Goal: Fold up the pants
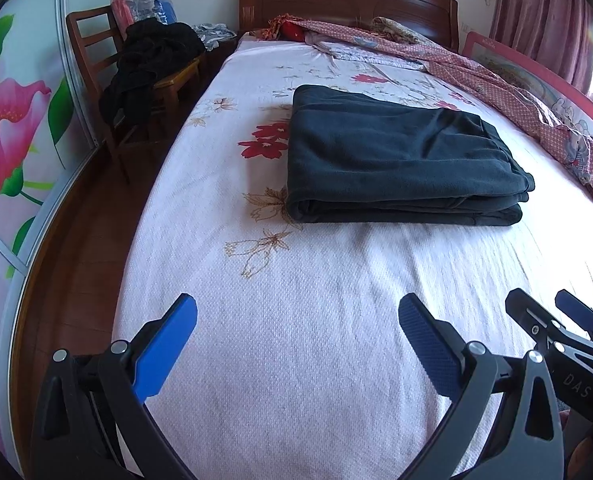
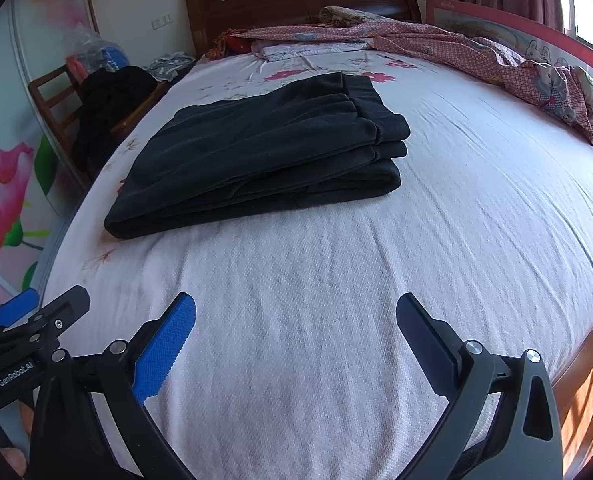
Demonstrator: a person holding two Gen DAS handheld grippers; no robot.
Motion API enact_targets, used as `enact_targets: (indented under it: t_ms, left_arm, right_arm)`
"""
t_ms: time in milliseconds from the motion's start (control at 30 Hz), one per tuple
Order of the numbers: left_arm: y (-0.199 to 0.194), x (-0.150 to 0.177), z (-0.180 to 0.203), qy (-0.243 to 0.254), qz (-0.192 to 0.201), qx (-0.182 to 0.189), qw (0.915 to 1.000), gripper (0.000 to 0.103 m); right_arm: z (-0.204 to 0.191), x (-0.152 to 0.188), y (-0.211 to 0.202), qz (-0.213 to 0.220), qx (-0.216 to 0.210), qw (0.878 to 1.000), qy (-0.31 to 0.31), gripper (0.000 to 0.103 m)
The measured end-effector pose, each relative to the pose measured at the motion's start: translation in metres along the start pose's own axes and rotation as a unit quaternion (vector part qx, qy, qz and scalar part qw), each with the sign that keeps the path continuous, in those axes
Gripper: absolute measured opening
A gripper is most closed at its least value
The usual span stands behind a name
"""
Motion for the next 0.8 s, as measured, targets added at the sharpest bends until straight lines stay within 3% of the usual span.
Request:
enact_targets:
  t_ms: [233, 433, 600, 800]
  left_arm:
    - [-0.004, -0.003, 0.002, -0.004, -0.001, 0.003, 1.0, 0.101]
    - [-0.012, -0.008, -0.002, 0.011, 0.014, -0.05, 0.9986, 0.101]
    - [-0.017, -0.008, -0.008, -0.03, 0.008, -0.004, 0.9995, 0.101]
    - [-0.016, -0.009, -0.005, -0.017, 0.001, -0.016, 0.9997, 0.101]
  right_arm:
    - [0.002, -0.001, 0.0, 0.0, -0.002, 1.0, 0.003, 0.1]
    - [0.002, -0.002, -0.001, 0.0, -0.003, 1.0, 0.004, 0.1]
    - [0.003, -0.002, -0.002, -0.001, -0.003, 1.0, 0.007, 0.1]
    - [0.001, -0.001, -0.001, -0.003, -0.004, 1.0, 0.002, 0.1]
Point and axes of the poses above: each gripper's, at about its wrist camera, not at the fingertips, and y roughly the way its jaws point, z to its right, x to its underside, the point moved 6 cm from there along y, roughly the way its jaws point, and after that the axes turned 9 degrees about z, right-handed, at the moved point
